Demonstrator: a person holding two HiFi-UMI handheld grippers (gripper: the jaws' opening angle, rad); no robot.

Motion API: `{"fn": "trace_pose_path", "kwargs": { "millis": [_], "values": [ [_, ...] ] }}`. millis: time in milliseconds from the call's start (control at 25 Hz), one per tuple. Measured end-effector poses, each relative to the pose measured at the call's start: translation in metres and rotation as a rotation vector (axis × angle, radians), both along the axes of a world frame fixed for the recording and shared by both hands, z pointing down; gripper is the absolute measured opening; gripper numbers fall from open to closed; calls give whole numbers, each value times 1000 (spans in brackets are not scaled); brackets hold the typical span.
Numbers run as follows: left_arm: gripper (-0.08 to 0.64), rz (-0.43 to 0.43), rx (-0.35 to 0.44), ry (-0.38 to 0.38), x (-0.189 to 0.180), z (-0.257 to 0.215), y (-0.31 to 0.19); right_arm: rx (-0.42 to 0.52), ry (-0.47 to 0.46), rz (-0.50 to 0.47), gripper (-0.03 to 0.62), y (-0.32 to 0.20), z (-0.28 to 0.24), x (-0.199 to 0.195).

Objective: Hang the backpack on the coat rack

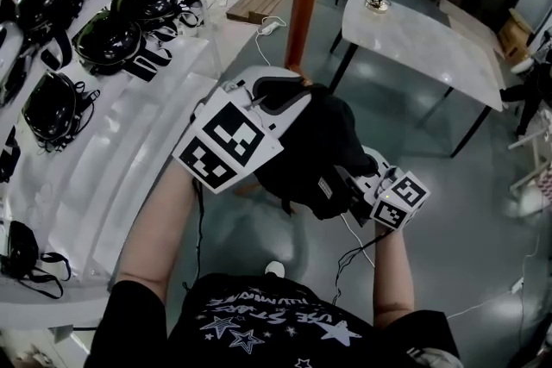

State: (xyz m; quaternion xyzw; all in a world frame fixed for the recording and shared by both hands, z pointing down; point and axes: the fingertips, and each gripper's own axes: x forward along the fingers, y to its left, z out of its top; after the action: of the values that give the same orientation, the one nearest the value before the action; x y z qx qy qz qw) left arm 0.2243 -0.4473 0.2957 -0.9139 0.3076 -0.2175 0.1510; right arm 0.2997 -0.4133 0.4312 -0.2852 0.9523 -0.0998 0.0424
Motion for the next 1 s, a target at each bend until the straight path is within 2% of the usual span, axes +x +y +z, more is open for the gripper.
{"fn": "trace_pose_path", "kwargs": {
  "millis": [120,280,680,840,1000],
  "values": [
    [53,13,-5,-9,2,-1,-3,3,1,0,53,0,0,1],
    [40,29,-60,3,6,-10,-11,8,3,-5,54,-1,0,1],
    [37,25,-181,-102,9,-6,-32,2,5,-30,54,-5,10,1],
    [35,26,-228,-88,6,-9,-27,10,-7,-47,54,-6,11,0],
    [34,6,-241,-83,0,-12,-28,17,-18,-70,54,-9,11,-3]
  ]
}}
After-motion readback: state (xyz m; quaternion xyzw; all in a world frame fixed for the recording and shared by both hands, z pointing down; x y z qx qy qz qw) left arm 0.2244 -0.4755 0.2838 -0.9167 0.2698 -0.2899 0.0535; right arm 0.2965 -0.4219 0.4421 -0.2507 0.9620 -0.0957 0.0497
